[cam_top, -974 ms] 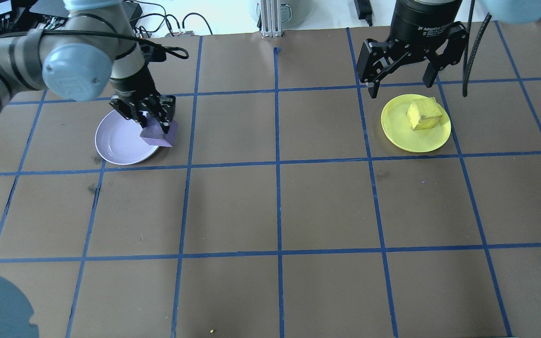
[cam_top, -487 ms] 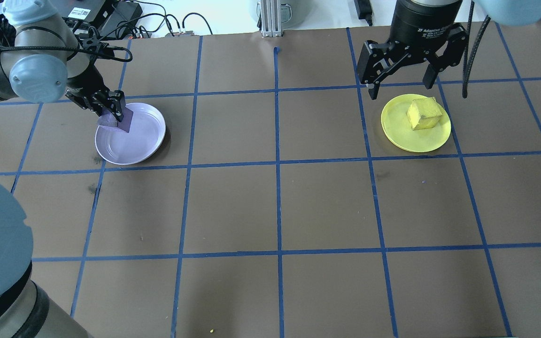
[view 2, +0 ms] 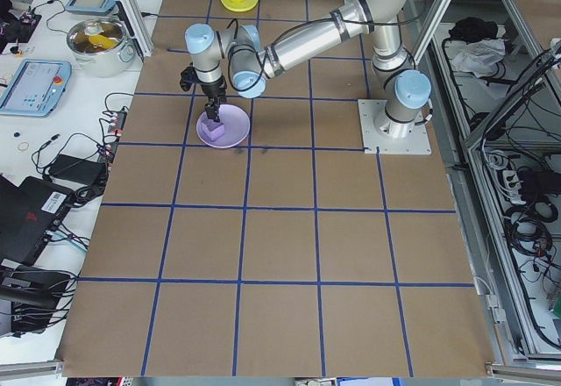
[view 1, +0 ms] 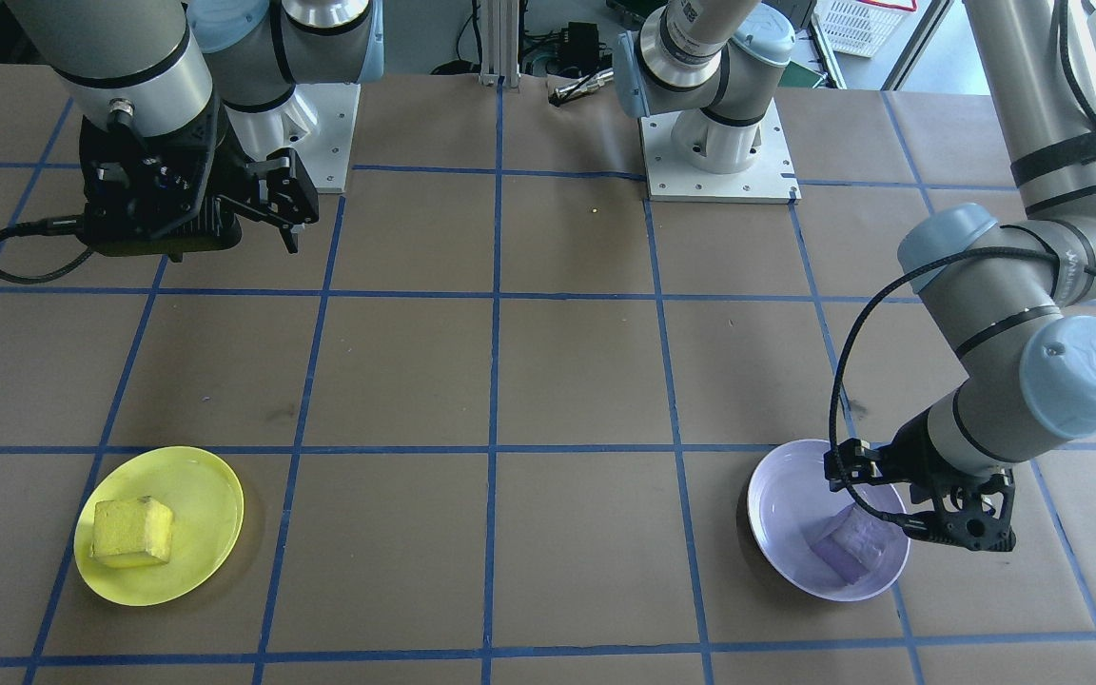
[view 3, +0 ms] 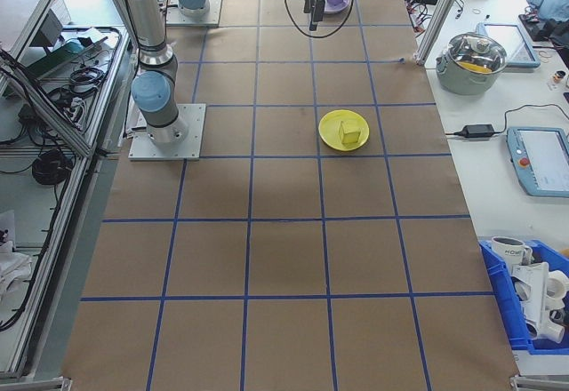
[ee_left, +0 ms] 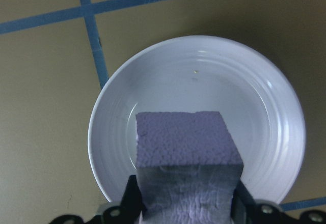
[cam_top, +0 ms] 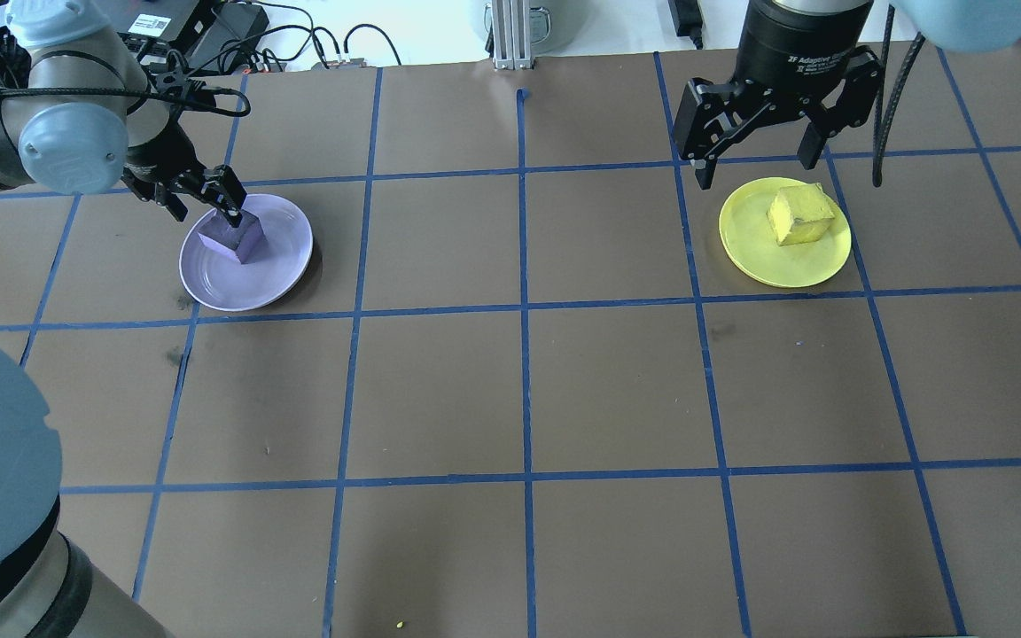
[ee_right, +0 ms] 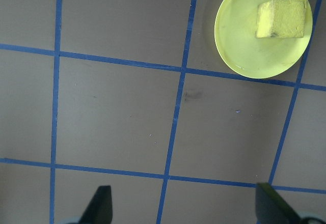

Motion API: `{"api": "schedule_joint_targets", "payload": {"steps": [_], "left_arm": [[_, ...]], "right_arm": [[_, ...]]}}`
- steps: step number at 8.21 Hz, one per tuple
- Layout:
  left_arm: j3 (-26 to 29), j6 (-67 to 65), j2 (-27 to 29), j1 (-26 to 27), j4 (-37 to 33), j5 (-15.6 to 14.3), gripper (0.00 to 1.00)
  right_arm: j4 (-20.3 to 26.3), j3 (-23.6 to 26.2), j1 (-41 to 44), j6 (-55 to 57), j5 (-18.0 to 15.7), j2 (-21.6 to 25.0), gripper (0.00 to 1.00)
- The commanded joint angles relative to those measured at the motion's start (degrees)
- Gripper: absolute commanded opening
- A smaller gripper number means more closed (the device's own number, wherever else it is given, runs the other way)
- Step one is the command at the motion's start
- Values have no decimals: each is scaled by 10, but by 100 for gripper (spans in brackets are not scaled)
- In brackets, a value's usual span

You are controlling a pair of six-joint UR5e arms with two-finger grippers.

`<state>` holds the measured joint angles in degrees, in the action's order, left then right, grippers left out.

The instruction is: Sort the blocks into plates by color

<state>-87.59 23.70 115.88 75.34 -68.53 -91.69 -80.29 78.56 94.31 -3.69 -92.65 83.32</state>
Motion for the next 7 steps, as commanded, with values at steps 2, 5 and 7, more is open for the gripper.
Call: {"api": "schedule_joint_targets", "payload": {"steps": [2, 5, 7], "left_arm": [[-1, -96, -111, 21, -113, 6, 100], [-11, -215, -205, 101, -140, 9, 100], [-12, -268, -238, 151, -140, 8, 100]], "right_arm": [[0, 1, 0, 0, 0, 0, 100], [0, 1, 0, 0, 0, 0, 100], [0, 1, 0, 0, -1, 1, 100]]}}
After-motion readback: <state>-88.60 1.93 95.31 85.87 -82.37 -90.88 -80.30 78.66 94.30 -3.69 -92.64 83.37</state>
